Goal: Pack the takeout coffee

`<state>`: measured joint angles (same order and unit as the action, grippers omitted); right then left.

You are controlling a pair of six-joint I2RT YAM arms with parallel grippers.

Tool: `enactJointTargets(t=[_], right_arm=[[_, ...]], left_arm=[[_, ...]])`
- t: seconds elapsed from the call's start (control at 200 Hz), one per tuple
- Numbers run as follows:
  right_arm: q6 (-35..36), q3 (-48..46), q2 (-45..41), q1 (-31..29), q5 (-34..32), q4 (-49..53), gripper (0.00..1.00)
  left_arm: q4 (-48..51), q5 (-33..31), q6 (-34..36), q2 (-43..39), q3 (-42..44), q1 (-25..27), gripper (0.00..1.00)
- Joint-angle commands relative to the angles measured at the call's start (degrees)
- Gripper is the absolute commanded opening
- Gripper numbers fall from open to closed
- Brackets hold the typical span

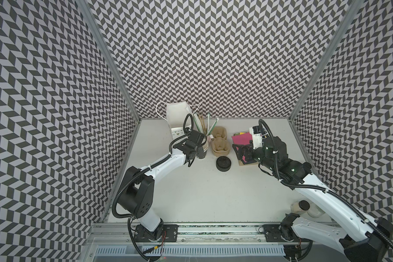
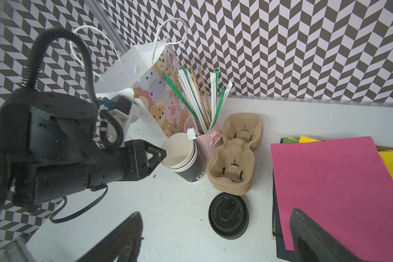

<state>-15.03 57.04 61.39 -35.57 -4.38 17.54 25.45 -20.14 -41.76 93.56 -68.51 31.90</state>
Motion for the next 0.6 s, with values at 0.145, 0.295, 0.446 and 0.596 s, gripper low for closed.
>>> enactJointTargets(t=[0.145,0.295,0.446,0.596], right_arm=[[0.87,-0.66,-1.18,-0.55,0.52,-2.77,0.99],[0.88,-0.57,-1.01,-0.56,0.34,-2.69,0.99],[0.84,-0.53,-0.87,-0.64,0.52,-2.62,0.99],[0.87,-0.43,-0.65,-0.72,0.76,-2.43,0.99]], left_arm=[[1.0,-2.1,-0.57,0.48,-1.9,0.36,0.19],[1.3,-2.35,-0.52,0.48,-2.22,0.36,0.12],[1.53,-2.36,-0.43,0.31,-2.72,0.38,0.04],[1.96,-2.11,-0.27,0.48,-3.75,0.36,0.01]])
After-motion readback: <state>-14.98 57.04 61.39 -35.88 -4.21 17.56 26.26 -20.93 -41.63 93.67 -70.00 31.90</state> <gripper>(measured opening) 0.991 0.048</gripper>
